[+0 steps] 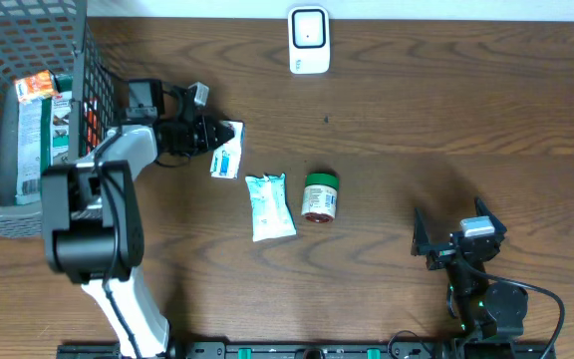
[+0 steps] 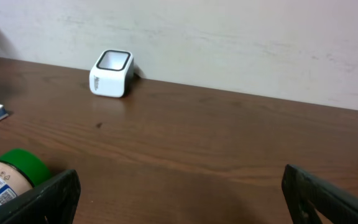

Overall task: Scan the item barcode
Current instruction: 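Lower the Panadol box onto the table left of the wipe pack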

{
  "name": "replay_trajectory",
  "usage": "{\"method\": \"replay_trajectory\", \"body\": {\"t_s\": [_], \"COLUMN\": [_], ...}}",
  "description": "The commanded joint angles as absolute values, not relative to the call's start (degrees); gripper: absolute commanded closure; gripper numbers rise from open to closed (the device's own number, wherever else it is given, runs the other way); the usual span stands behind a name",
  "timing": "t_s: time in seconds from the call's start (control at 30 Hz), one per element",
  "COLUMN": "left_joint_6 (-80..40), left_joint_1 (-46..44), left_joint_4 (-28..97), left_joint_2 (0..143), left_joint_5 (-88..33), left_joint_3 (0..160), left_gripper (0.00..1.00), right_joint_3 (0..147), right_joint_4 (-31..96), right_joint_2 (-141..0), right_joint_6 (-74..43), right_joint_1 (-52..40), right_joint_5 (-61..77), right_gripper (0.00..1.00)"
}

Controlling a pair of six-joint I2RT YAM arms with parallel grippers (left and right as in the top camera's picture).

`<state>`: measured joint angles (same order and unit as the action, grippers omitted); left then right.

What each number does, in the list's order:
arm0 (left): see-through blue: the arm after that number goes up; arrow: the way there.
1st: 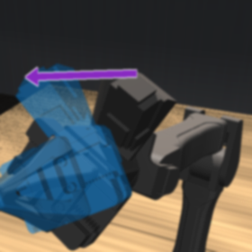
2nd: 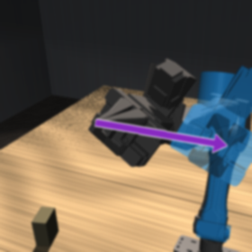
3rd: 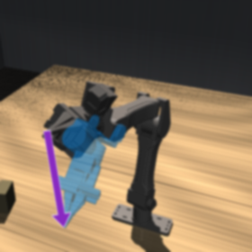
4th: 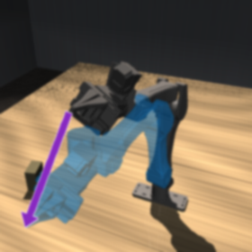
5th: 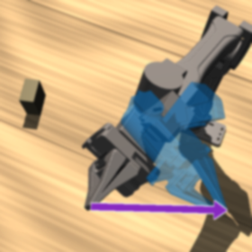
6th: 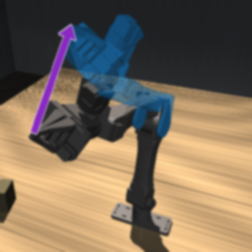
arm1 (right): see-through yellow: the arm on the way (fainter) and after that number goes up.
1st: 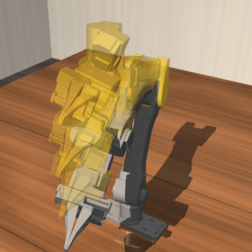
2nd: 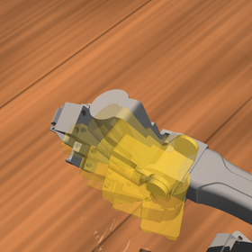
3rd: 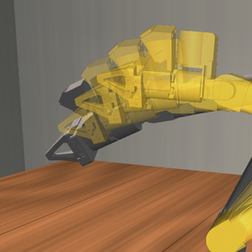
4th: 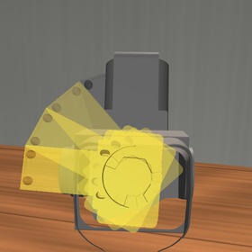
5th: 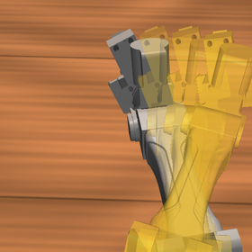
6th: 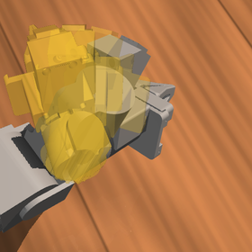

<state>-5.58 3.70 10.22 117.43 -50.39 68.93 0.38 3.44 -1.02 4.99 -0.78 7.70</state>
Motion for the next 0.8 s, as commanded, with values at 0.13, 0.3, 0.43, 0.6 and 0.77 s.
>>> {"method": "replay_trajectory", "body": {"t_s": [0.13,0.3,0.43,0.6,0.77], "left_joint_6": [-9.2,-10.5,-11.3,-11.5,-11.5], "left_joint_1": [3.6,4.4,4.7,4.4,3.4], "left_joint_4": [8.0,8.0,8.5,9.8,9.9], "left_joint_2": [121.4,118.2,112.3,109.8,112.2], "left_joint_5": [-49.0,-51.5,-52.2,-52.2,-49.2], "left_joint_3": [68.7,70.5,70.8,70.7,69.1], "left_gripper": [0.92,0.92,0.92,0.92,0.92], "right_joint_3": [0.3,0.3,0.3,0.3,0.3], "right_joint_4": [3.7,3.7,3.7,3.7,3.7], "right_joint_2": [-0.8,-0.8,-0.8,-0.8,-0.8], "right_joint_6": [4.8,4.8,4.8,4.8,4.8], "right_joint_1": [-1.0,-1.0,-1.0,-1.0,-1.0], "right_joint_5": [7.6,7.6,7.6,7.6,7.6], "right_gripper": [0.01,0.01,0.01,0.01,0.01]}}
